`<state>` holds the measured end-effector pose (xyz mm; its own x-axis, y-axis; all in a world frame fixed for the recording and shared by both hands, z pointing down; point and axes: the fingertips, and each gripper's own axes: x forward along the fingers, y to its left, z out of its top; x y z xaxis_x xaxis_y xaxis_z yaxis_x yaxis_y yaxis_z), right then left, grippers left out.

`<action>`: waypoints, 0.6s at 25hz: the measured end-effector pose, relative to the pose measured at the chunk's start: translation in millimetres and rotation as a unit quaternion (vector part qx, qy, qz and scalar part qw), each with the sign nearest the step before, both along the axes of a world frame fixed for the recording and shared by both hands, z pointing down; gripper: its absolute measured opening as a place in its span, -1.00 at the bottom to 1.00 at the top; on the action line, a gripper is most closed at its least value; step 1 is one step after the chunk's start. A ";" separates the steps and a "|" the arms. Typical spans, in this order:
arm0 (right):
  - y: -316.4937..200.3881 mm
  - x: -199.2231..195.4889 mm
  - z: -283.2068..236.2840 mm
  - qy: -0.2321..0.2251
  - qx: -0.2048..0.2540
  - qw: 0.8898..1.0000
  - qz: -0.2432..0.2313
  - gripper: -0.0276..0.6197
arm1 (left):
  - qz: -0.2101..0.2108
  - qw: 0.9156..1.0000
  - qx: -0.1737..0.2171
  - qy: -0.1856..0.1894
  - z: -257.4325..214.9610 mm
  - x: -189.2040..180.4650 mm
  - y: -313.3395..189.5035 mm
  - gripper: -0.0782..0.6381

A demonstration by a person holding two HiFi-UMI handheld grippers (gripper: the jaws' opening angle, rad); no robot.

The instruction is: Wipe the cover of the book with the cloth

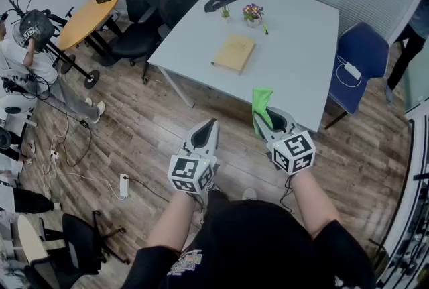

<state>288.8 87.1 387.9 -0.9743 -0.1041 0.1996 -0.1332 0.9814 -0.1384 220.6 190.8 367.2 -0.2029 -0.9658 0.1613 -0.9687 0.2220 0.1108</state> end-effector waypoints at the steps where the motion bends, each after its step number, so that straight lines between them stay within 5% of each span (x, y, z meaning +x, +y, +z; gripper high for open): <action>1: -0.2 0.0 -0.1 0.000 0.000 1.000 0.000 -0.62 | 0.000 1.000 0.000 0.000 -0.2 0.0 -0.5 -0.76; 15: 1.1 -20.5 -0.2 -0.003 -0.006 1.000 0.001 -0.62 | 0.000 1.000 0.000 0.005 0.5 -20.9 1.6 -0.76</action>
